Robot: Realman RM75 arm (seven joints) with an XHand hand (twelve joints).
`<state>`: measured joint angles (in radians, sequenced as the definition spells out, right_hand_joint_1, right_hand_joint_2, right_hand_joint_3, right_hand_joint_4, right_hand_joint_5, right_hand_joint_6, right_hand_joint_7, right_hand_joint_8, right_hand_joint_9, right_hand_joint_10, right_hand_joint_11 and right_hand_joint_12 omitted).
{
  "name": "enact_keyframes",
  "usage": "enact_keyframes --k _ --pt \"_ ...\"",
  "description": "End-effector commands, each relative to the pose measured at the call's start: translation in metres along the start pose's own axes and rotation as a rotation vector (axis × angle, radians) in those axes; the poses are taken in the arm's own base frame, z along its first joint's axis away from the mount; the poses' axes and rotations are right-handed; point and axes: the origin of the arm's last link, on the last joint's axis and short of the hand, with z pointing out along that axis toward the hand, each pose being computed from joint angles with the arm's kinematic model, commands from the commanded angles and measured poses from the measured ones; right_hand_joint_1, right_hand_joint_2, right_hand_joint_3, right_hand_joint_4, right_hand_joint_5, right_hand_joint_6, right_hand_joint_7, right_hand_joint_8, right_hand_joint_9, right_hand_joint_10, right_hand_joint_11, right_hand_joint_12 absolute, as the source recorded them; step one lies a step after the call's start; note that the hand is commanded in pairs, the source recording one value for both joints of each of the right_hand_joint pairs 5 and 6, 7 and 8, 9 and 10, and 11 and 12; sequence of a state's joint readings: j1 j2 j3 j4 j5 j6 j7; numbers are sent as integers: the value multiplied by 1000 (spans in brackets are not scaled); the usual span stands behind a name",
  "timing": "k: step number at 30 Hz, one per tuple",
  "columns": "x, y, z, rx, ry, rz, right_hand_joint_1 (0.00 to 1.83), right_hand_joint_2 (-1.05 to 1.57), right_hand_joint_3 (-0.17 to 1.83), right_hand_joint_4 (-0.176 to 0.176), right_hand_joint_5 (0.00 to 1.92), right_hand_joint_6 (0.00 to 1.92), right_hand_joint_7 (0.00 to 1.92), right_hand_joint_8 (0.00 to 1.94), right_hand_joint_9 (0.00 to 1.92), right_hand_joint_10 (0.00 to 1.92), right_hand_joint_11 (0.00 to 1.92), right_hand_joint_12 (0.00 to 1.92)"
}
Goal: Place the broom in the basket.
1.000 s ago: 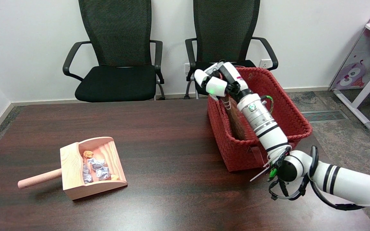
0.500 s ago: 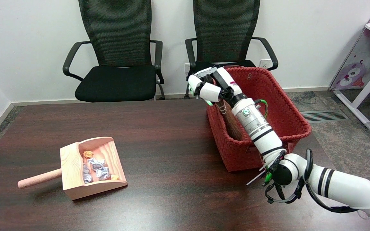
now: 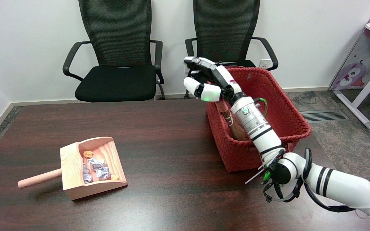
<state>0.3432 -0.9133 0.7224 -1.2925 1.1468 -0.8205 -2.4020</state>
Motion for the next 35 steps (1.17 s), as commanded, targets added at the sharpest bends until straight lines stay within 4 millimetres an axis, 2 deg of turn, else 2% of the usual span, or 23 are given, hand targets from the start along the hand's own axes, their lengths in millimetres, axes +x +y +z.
enact_keyframes --k 1,6,9,12,14,15,18,24,28,33,35 --pt "23 -23 11 79 73 74 647 573 861 -97 322 322 322 322 229 229 388 388" --pt "46 -41 15 134 113 72 639 587 803 -100 280 280 280 280 194 194 309 309" --pt "59 -50 13 167 151 97 637 581 764 -102 259 259 259 259 106 106 218 218" --pt "72 -62 2 226 240 169 642 606 702 -130 246 246 246 246 90 90 197 197" --pt "85 -71 -8 272 304 185 672 680 615 -160 343 343 343 343 125 125 231 231" --pt "92 -76 -14 295 330 185 710 696 589 -174 477 477 477 477 154 154 272 272" --pt "104 -85 -30 302 341 238 769 681 655 -176 694 694 694 694 230 230 372 372" --pt "112 -97 -51 307 259 264 774 689 712 -176 797 797 797 797 321 321 541 541" --pt "116 -97 -63 309 219 259 798 632 745 -176 815 815 815 815 352 352 612 612" --pt "112 -83 -69 287 165 228 803 602 775 -176 812 812 812 812 440 440 703 703" --pt "113 -79 -70 270 166 223 802 584 791 -176 812 812 812 812 489 489 811 811"
